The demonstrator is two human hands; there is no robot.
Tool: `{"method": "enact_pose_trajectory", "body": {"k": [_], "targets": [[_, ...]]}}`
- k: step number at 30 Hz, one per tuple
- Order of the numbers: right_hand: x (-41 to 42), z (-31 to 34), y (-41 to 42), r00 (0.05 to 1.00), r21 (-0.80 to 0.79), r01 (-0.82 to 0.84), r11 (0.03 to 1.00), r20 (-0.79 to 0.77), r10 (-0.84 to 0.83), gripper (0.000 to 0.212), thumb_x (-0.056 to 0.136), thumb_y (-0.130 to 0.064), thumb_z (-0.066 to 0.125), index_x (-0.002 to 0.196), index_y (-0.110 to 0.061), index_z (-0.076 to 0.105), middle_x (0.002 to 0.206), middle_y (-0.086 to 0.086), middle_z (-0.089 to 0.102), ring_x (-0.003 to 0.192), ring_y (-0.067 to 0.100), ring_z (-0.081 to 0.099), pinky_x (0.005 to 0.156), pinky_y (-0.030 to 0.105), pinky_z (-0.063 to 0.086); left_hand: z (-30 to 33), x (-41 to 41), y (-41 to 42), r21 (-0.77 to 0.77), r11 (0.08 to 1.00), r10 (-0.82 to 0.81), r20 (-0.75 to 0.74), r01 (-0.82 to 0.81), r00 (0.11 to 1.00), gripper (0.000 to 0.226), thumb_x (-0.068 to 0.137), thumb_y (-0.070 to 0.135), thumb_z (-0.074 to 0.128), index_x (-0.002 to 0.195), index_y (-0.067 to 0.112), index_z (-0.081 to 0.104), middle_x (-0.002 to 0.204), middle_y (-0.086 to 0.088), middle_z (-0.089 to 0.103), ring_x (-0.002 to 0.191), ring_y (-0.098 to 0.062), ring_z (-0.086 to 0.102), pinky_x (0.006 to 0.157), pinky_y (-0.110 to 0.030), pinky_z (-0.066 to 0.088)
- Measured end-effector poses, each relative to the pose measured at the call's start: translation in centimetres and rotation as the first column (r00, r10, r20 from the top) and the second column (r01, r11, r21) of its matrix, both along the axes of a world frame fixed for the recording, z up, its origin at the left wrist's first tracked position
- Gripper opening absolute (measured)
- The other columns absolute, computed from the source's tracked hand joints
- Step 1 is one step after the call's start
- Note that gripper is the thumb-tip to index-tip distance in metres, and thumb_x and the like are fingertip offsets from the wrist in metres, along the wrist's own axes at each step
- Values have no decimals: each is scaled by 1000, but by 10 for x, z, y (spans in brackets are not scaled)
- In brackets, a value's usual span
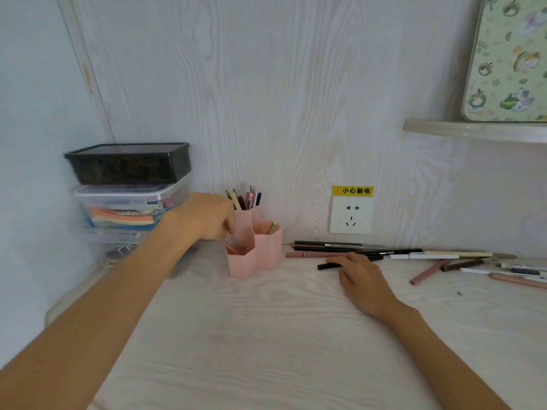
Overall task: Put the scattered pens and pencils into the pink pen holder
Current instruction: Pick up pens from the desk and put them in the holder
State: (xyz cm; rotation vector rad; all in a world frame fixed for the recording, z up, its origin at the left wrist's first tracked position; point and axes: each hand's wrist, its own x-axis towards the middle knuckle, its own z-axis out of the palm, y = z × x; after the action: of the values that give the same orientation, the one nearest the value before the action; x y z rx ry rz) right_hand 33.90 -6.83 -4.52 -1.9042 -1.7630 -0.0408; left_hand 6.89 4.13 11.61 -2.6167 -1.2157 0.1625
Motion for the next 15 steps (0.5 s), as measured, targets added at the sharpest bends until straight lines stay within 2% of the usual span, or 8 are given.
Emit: {"method": "enact_pose_trajectory", "body": {"k": [2, 5, 7, 9, 11, 12, 14, 15], "targets": [[-1, 0, 0, 1000, 0, 0, 1000, -2, 0, 38, 91, -11, 43, 124, -29, 52, 126, -5, 53, 119, 18, 43, 95, 32, 34, -6, 6, 10, -142, 990, -23, -64, 14, 998, 37, 87, 13, 54, 113, 36, 66, 107, 17, 64, 94, -10, 58, 78, -24, 44], [-1, 1, 0, 1000, 4, 1, 1000, -6, -1, 38, 92, -12, 42, 125, -29, 51, 126, -5, 52, 120, 17, 42, 94, 31, 32, -17, 5, 20, -152, 985, -81, -26, 76, 996, 48, 80, 4, 51, 110, 38, 65, 114, 15, 65, 99, -12, 60, 84, -28, 48], [-2, 2, -1, 1000, 5, -11, 1000, -14, 12, 40, 91, -10, 43, 126, -27, 50, 124, -4, 53, 119, 18, 44, 95, 31, 33, -24, 2, 17, -34, 994, -103, 95, 106, 990, 47, 79, -1, 54, 108, 35, 66, 110, 13, 67, 98, -12, 61, 78, -21, 42], [-2, 5, -2, 999, 24, -11, 1000, -43, 12, 42, 89, -8, 46, 128, -24, 48, 122, -1, 54, 117, 20, 47, 97, 32, 37, -33, -3, 9, 174, 981, -121, 241, 80, 963, 43, 79, -1, 58, 106, 32, 67, 106, 10, 68, 97, -15, 61, 76, -23, 39], [-3, 9, -3, 994, 43, 13, 999, -112, -8, 41, 88, -7, 49, 125, -24, 50, 121, -2, 55, 113, 18, 50, 94, 29, 41, -46, -6, -3, 317, 948, -159, 456, 7, 876, 32, 79, 5, 63, 99, 29, 70, 99, 6, 70, 91, -19, 63, 73, -31, 47], [-5, 11, -3, 988, 53, 16, 998, -157, -8, 40, 87, -6, 51, 122, -25, 52, 118, -4, 56, 109, 15, 53, 92, 28, 44, -55, -6, -13, 335, 942, -184, 574, -24, 798, 25, 78, 8, 66, 93, 27, 72, 94, 6, 71, 86, -18, 63, 68, -31, 50], [-12, 13, -1, 967, 84, -20, 996, -251, 40, 41, 83, -3, 56, 113, -31, 57, 109, -9, 59, 98, 8, 58, 87, 22, 48, -71, 2, -37, 316, 949, -227, 728, -22, 647, 17, 75, 15, 69, 85, 28, 71, 84, 10, 69, 78, -13, 62, 60, -31, 52], [-18, 14, -1, 950, 92, -60, 994, -301, 86, 42, 82, -2, 58, 108, -35, 58, 104, -10, 60, 93, 5, 60, 84, 18, 49, -77, 9, -51, 281, 960, -222, 753, 3, 619, 15, 75, 19, 69, 86, 30, 70, 84, 13, 68, 77, -10, 62, 62, -32, 53]]}}
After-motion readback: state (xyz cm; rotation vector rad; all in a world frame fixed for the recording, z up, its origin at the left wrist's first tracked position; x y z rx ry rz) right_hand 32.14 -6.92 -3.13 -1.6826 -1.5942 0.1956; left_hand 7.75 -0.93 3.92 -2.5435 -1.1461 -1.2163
